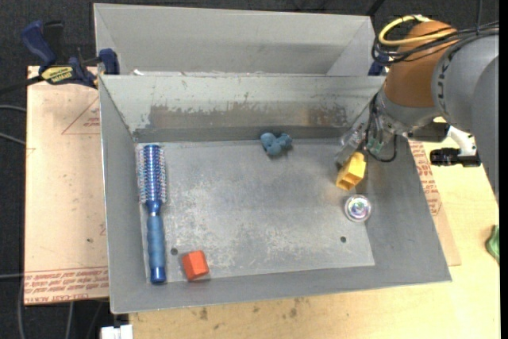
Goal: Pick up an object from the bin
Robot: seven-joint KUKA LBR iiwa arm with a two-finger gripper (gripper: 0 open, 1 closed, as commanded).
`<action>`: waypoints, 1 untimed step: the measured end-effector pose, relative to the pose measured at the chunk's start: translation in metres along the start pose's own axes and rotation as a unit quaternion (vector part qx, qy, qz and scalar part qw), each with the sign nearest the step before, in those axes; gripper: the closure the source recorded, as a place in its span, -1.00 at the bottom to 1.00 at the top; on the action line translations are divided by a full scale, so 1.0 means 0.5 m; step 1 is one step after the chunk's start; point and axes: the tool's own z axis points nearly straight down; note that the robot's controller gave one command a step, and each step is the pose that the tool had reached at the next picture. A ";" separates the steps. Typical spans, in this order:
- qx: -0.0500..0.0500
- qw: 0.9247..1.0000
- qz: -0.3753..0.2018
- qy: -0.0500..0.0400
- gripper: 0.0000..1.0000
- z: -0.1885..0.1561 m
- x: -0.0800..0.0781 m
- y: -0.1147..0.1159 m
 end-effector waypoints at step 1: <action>-0.004 1.000 -0.004 0.006 -1.00 0.001 0.010 0.014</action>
Offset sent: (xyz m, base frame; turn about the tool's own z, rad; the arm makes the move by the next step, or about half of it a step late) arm 0.0000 0.0000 0.0000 0.0000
